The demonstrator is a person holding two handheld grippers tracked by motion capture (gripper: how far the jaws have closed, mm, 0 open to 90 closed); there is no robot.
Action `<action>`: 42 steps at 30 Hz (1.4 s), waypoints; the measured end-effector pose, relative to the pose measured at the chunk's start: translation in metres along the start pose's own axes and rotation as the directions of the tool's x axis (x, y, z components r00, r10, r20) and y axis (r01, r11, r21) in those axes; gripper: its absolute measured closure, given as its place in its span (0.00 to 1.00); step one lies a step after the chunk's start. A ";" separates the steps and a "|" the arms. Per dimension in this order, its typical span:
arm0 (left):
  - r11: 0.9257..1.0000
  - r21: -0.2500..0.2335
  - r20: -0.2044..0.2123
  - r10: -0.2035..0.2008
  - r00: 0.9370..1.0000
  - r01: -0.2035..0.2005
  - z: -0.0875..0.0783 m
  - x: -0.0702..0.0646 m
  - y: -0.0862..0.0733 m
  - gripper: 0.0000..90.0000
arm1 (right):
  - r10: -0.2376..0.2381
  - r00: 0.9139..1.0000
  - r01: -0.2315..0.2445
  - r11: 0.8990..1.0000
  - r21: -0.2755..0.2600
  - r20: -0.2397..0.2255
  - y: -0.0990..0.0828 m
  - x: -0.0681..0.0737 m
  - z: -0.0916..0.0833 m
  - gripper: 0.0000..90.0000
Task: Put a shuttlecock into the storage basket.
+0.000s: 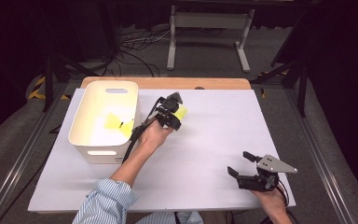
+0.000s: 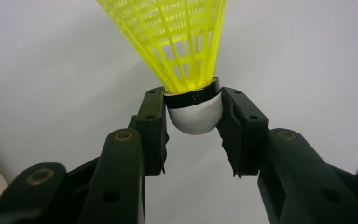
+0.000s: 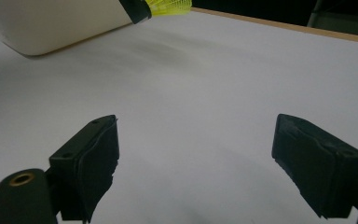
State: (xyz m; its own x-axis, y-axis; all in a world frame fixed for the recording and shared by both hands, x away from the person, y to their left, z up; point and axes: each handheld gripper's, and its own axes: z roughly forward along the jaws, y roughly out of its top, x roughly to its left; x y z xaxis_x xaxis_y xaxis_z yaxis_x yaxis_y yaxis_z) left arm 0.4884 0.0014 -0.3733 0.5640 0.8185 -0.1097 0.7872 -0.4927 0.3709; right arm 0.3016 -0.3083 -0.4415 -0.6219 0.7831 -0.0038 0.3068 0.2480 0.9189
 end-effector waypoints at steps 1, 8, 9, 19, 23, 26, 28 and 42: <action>1.000 0.000 -0.001 0.002 1.000 -0.002 -0.001 0.000 0.000 0.70 | 0.000 1.000 0.000 1.000 0.000 0.000 0.000 0.000 0.000 0.17; 1.000 -0.002 -0.002 0.005 1.000 -0.005 -0.006 -0.001 -0.002 0.70 | -0.001 1.000 0.001 1.000 0.001 -0.002 0.000 0.000 0.000 0.17; 1.000 -0.005 -0.003 0.007 1.000 -0.007 -0.007 -0.001 -0.003 0.70 | -0.001 1.000 0.001 1.000 0.000 -0.001 0.000 0.000 0.000 0.17; 1.000 -0.006 -0.001 0.020 1.000 -0.020 -0.014 -0.001 -0.005 0.70 | 0.001 1.000 -0.001 1.000 0.000 -0.001 0.000 0.000 0.000 0.17; 1.000 -0.006 0.003 0.020 1.000 -0.020 -0.016 -0.001 -0.006 0.70 | 0.000 1.000 0.000 1.000 0.000 0.000 0.000 0.000 0.000 0.17; 1.000 -0.010 0.003 0.019 1.000 -0.019 -0.019 -0.003 -0.007 0.70 | -0.002 1.000 0.002 1.000 0.000 -0.001 0.000 0.000 0.000 0.17; 1.000 -0.010 0.000 0.027 1.000 -0.027 -0.020 -0.003 -0.006 0.70 | -0.002 1.000 0.002 1.000 0.000 -0.001 0.000 0.000 0.000 0.17; 0.999 -0.018 -0.014 0.030 0.999 -0.030 -0.030 -0.001 -0.010 0.70 | 0.004 1.000 -0.004 1.000 -0.003 0.002 0.000 0.000 -0.001 0.17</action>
State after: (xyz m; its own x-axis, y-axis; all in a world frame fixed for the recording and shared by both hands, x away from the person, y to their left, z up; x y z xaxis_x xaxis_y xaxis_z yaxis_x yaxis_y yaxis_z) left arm 0.4728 0.0138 -0.3492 0.5837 0.8075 -0.0851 0.7650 -0.5119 0.3908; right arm 0.3014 -0.3088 -0.4412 -0.6190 0.7854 -0.0010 0.3069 0.2431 0.9202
